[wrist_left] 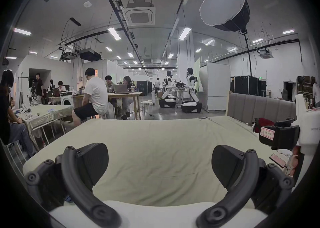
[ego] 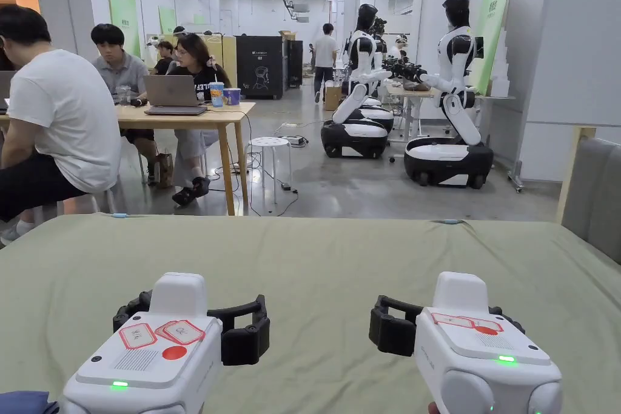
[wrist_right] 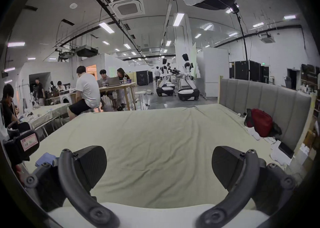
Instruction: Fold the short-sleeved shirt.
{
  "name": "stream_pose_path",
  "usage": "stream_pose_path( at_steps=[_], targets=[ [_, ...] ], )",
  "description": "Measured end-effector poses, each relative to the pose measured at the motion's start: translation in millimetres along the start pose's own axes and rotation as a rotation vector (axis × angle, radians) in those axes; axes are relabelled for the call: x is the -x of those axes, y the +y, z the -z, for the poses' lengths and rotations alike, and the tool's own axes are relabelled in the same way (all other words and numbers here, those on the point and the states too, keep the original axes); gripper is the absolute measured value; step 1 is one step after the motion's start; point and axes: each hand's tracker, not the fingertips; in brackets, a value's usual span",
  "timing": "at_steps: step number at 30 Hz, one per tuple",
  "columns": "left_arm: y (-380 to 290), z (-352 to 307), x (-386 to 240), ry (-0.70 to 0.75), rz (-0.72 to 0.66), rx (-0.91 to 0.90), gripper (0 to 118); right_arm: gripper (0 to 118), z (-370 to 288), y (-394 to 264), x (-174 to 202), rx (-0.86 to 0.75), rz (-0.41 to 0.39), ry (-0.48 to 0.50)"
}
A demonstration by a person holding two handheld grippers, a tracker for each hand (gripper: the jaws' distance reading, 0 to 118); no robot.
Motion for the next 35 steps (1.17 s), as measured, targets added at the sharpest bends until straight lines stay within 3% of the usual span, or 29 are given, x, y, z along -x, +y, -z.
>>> stream_pose_path(
  at_steps=[9, 19, 26, 35],
  targets=[
    [-0.6, 1.1, -3.3, -0.007, 0.009, 0.006, 118, 118, -6.1, -1.1, 10.8, -0.045, -0.069, -0.046],
    [0.8, -1.0, -4.3, -0.009, 0.018, 0.0, 118, 118, -4.7, 1.2, 4.9, -0.067, -0.044, -0.045],
    [0.4, -1.4, -5.4, -0.01, 0.013, -0.002, 118, 118, -5.6, -1.7, 9.3, -0.064, -0.113, -0.039],
    [1.1, -1.6, -7.2, -0.017, 0.02, -0.002, 118, 118, -8.8, -1.5, 8.0, -0.072, -0.057, -0.031]
  ],
)
